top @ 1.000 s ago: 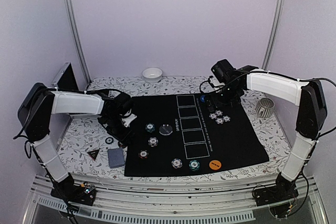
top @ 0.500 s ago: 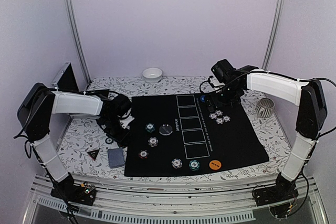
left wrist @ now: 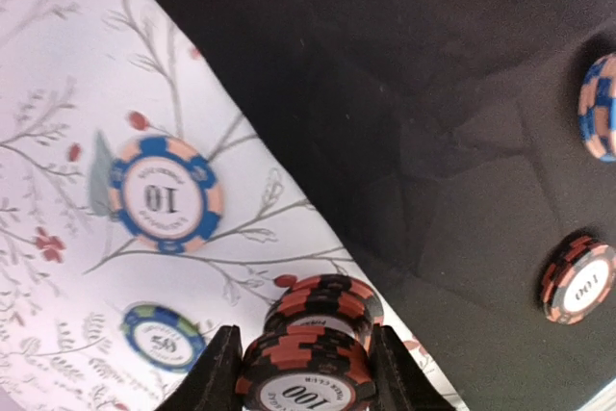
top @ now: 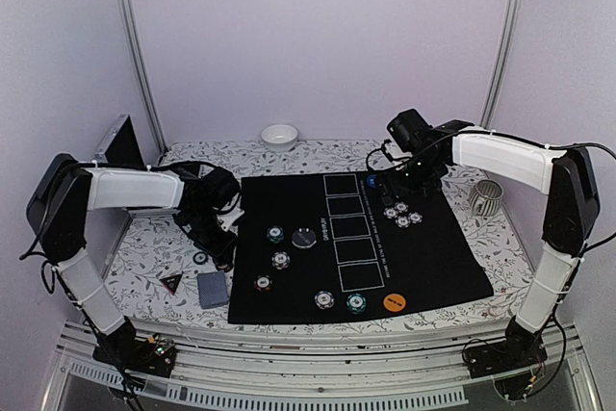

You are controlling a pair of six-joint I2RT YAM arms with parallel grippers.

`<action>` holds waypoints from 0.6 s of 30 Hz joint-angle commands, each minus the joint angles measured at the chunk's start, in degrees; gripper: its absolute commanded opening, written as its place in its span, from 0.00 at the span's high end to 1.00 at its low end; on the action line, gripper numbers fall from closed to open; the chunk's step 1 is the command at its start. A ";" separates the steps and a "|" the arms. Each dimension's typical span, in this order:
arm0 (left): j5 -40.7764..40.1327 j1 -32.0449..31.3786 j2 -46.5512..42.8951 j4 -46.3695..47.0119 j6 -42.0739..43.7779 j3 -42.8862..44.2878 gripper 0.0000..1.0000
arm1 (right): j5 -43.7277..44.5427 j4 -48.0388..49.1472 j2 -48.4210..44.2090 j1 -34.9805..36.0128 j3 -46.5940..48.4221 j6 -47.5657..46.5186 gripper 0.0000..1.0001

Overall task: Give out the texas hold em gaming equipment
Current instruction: Pick up the pile of poker chips from the pile of poker chips.

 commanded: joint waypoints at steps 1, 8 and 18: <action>-1.96 0.26 -3.78 -2.30 -0.63 4.14 1.00 | 0.84 -0.32 -0.50 0.17 0.60 0.75 0.01; -2.18 -5.06 -4.81 -6.43 1.49 10.22 1.00 | 0.37 0.79 -2.29 0.17 0.33 0.95 0.01; 3.28 -22.22 6.01 -7.03 5.68 26.23 1.00 | -1.20 2.75 -5.48 -1.27 -1.25 2.07 0.01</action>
